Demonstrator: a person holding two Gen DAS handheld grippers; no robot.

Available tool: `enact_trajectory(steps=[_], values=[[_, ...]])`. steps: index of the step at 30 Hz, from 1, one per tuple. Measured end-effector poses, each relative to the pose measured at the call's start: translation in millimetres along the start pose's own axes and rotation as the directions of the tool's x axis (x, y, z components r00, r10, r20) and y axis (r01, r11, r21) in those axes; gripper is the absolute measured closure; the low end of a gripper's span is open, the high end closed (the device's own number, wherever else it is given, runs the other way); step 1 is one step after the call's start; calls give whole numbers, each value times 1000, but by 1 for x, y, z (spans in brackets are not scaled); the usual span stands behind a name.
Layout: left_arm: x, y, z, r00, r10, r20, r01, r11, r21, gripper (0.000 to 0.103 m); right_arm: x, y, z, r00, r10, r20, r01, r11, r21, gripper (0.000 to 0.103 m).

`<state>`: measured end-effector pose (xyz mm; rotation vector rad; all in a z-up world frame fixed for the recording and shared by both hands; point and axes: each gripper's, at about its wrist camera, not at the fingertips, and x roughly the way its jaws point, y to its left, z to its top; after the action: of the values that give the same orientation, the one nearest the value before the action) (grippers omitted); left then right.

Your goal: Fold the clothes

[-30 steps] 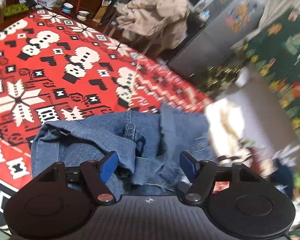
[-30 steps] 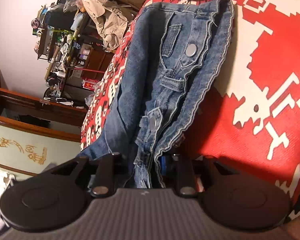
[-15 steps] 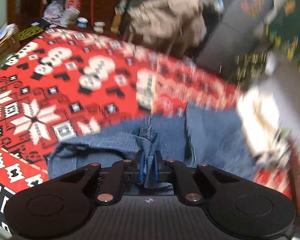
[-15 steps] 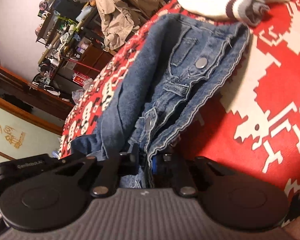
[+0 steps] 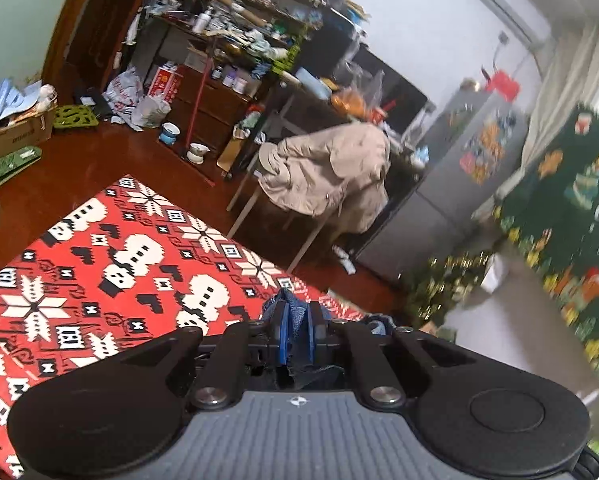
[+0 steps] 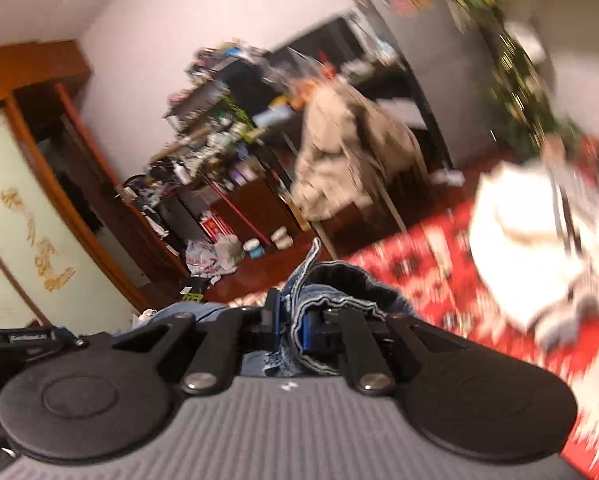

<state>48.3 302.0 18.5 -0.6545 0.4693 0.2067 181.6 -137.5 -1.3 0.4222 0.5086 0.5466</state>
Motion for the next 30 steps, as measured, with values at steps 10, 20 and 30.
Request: enact_trajectory(steps=[10, 20, 30], values=[[-16, 43, -52, 995, 30, -96, -37, 997, -71, 93, -26, 22, 48, 996, -86, 21, 88, 991, -96, 93], [4, 22, -121, 957, -49, -284, 40, 998, -38, 93, 22, 57, 19, 999, -9, -51, 0, 983, -183, 93], [36, 36, -165, 917, -32, -398, 24, 999, -24, 93, 82, 14, -75, 941, -66, -333, 37, 995, -92, 86]])
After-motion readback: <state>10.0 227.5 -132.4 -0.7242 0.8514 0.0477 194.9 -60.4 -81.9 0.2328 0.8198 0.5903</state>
